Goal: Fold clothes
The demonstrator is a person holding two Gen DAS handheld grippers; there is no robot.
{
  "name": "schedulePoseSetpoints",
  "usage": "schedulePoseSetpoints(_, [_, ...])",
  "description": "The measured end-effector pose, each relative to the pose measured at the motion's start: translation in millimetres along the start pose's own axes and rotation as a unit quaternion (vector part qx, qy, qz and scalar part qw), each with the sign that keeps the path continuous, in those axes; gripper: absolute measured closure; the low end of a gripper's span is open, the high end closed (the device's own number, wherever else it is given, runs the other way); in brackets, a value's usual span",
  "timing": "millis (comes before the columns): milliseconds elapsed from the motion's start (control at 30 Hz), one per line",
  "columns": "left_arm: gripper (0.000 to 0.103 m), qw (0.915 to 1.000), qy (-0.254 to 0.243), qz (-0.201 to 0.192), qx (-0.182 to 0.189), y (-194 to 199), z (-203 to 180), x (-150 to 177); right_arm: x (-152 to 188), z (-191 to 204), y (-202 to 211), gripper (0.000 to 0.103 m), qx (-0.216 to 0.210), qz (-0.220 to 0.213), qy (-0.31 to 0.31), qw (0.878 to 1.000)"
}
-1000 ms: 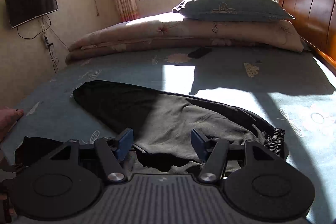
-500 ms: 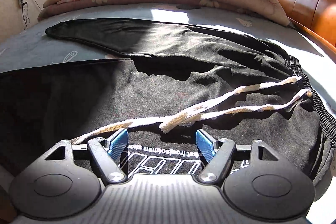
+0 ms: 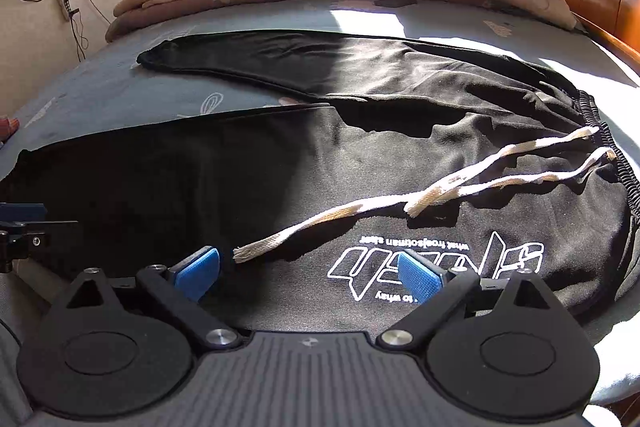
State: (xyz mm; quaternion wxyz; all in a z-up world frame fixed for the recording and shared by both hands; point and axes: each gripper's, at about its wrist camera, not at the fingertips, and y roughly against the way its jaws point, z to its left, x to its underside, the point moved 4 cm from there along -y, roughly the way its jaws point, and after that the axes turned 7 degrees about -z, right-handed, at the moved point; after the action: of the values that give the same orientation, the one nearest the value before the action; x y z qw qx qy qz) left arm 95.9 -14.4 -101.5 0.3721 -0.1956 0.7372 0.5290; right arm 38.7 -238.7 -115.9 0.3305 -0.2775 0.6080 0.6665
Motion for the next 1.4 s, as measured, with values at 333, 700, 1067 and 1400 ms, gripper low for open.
schedulePoseSetpoints(333, [0.001, 0.9994, -0.028, 0.007, -0.021, -9, 7, 0, 22, 27, -26, 0.0, 0.032, 0.034, 0.038, 0.998])
schedulePoseSetpoints(700, [0.001, 0.998, -0.032, 0.035, -0.042, -39, 18, 23, 23, 27, -27, 0.0, 0.037, 0.033, 0.04, 0.998])
schedulePoseSetpoints(1067, [0.001, 0.9986, -0.031, 0.003, -0.043, -20, 25, -9, 22, 24, -19, 0.0, 0.016, 0.016, 0.055, 0.998])
schedulePoseSetpoints(1400, [0.003, 0.9932, -0.106, -0.048, -0.002, -16, -8, -78, -68, -95, 67, 0.014, -0.004, -0.09, 0.089, 0.992])
